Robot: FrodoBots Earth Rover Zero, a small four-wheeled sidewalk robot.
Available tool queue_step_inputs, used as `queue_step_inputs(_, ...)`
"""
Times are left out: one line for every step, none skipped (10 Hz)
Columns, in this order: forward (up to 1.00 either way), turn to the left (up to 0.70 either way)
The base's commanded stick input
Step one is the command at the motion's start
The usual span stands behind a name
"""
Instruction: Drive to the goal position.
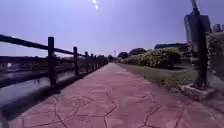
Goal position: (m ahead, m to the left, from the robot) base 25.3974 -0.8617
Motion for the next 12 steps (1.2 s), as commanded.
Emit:
queue_step_inputs(1.00,0.01)
queue_step_inputs(1.00,0.01)
queue_step_inputs(1.00,0.01)
queue_step_inputs(1.00,0.01)
queue_step_inputs(1.00,0.01)
queue_step_inputs(1.00,0.01)
queue_step_inputs(1.00,0.01)
queue_step_inputs(1.00,0.01)
queue_step_inputs(1.00,0.01)
queue_step_inputs(1.00,0.01)
queue_step_inputs(1.00,0.01)
queue_step_inputs(1.00,0.01)
